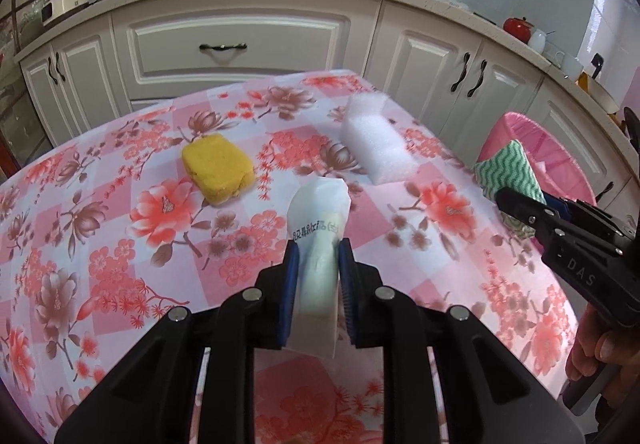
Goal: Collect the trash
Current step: 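Grasp the white packet with the left tool while the right tool grasps the green striped cloth, then carry the packet and cloth over the wastebasket and open both tools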
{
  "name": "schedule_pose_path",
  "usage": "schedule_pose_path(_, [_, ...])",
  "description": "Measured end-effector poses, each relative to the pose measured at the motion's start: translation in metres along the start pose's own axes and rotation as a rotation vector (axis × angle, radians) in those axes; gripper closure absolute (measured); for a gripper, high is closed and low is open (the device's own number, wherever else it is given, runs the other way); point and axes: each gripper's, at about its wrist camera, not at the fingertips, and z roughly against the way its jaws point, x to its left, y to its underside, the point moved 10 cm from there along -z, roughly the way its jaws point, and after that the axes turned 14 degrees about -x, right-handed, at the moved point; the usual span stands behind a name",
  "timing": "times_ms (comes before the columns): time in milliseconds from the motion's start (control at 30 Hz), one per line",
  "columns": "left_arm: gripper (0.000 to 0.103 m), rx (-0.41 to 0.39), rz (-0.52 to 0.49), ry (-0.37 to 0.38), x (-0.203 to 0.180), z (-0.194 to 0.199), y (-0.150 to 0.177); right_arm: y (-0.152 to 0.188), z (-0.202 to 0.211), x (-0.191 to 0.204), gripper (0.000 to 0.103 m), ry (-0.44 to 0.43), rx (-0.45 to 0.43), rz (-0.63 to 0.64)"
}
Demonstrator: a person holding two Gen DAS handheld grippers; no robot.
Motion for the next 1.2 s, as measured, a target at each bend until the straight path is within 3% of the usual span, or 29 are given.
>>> schedule_pose_path(233, [0.083, -0.058, -0.019, 0.063, -0.036, 0.009, -0.034, -0.025, 0.021, -0.034, 0.073, 0.044, -0.055, -0.023])
schedule_pose_path(700, [0.083, -0.081, -0.116, 0.299, -0.192, -0.014, -0.093, -0.050, 0.047, -0.172, 0.073, 0.221, -0.109, -0.084])
schedule_pose_path(933, [0.083, -0.080, -0.153, 0.375, -0.262, -0.032, -0.111, -0.047, 0.050, -0.232, 0.073, 0.281, -0.103, -0.119])
schedule_pose_path(1200, [0.083, -0.055, -0.155, 0.402, -0.305, -0.064, -0.121, -0.045, 0.047, -0.270, 0.072, 0.314, -0.103, -0.144])
